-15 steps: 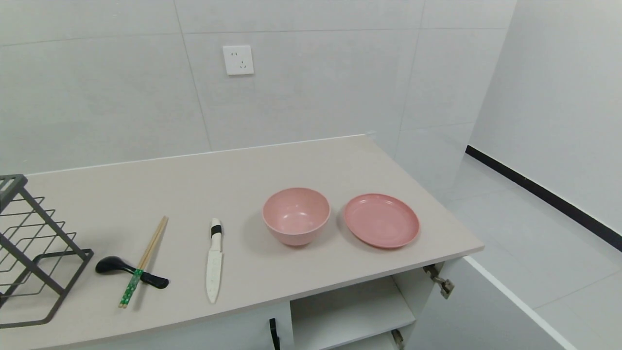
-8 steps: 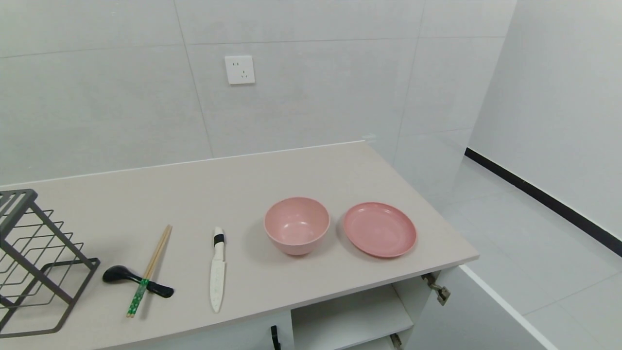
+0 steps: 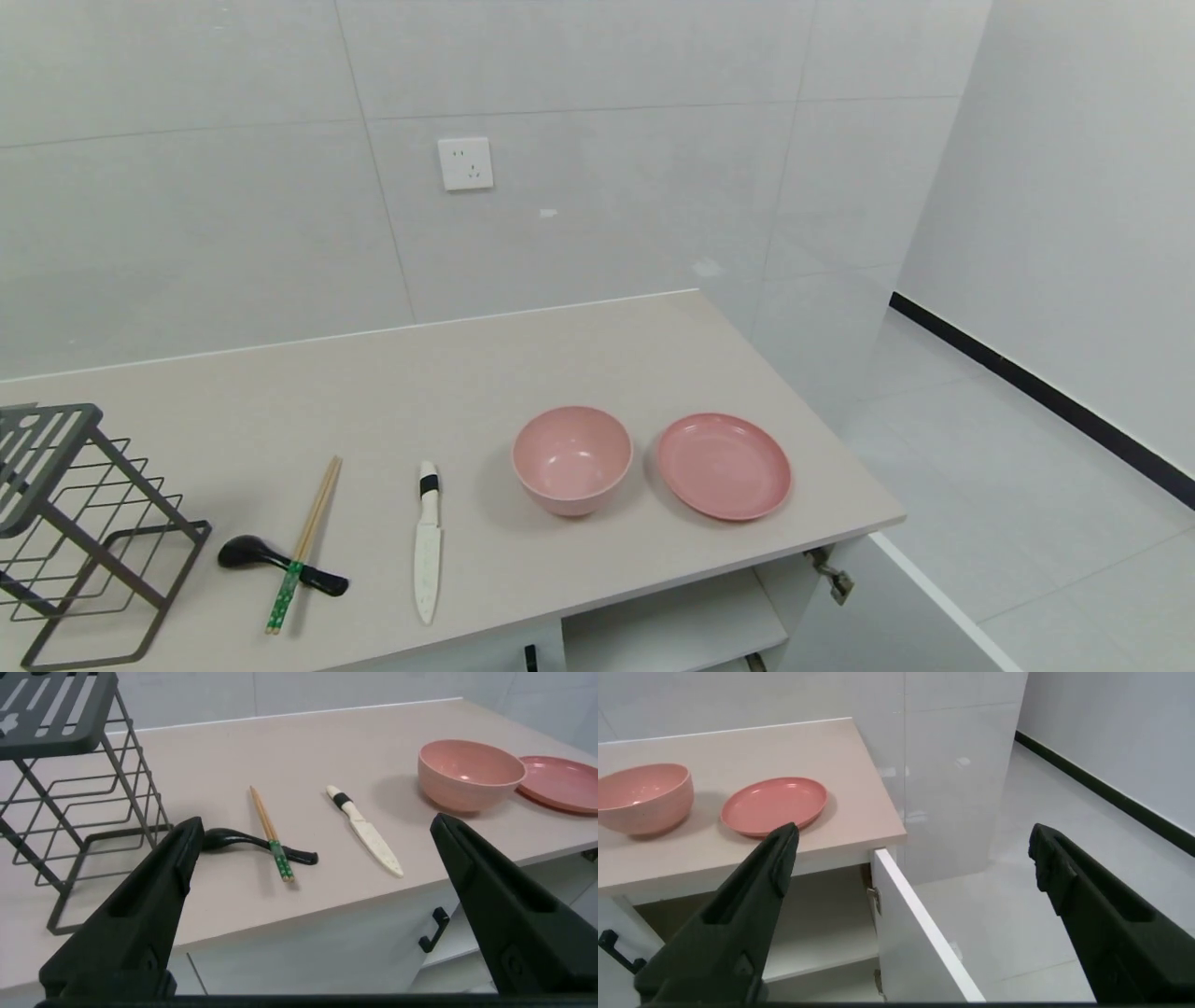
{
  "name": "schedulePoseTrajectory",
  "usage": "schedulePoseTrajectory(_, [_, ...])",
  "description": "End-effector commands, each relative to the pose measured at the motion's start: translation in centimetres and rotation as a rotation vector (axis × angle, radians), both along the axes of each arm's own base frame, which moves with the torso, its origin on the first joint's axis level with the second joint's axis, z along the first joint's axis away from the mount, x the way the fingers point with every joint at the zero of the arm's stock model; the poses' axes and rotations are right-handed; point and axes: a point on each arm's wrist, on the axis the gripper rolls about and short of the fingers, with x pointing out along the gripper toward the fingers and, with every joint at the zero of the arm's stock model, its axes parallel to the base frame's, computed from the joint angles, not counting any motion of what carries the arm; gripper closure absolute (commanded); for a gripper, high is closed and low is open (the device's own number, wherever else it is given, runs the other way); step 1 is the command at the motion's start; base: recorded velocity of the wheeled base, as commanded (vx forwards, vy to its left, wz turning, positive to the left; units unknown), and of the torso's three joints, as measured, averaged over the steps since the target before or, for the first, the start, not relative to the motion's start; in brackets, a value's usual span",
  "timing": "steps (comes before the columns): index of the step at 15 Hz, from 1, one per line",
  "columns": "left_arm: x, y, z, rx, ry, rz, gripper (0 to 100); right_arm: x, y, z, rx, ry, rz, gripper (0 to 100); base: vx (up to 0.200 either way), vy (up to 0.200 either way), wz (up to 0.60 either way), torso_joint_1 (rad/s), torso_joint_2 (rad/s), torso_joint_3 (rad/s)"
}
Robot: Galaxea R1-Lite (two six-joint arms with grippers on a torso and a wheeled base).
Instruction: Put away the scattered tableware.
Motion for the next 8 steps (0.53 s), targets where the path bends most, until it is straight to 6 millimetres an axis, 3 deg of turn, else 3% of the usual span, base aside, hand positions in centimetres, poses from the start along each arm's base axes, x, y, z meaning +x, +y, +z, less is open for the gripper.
schedulePoseTrajectory(1, [0.01,0.00,0.00,0.000,0.001,0.000,0,0.01,0.00,-0.01,0.000,0.002,0.001,0,0.000,0.000,0.00,0.032,-0.07,-0.036])
schedulePoseTrajectory(2, [0.01,0.00,0.00,0.000,0.001,0.000,0,0.01,0.00,-0.01,0.000,0.002,0.001,0,0.000,0.000,0.00,0.000,0.00,0.000])
schedulePoseTrajectory(5, [0.01,0.00,0.00,0.002,0.001,0.000,0,0.01,0.00,-0.01,-0.002,0.002,0.001,0,0.000,0.200,0.00,0.007,-0.01,-0.002])
schedulePoseTrajectory(8, [0.01,-0.01,0.00,0.000,0.001,-0.003,0,0.01,0.00,-0.01,0.000,0.002,-0.001,0,0.000,0.000,0.00,0.000,0.00,0.000])
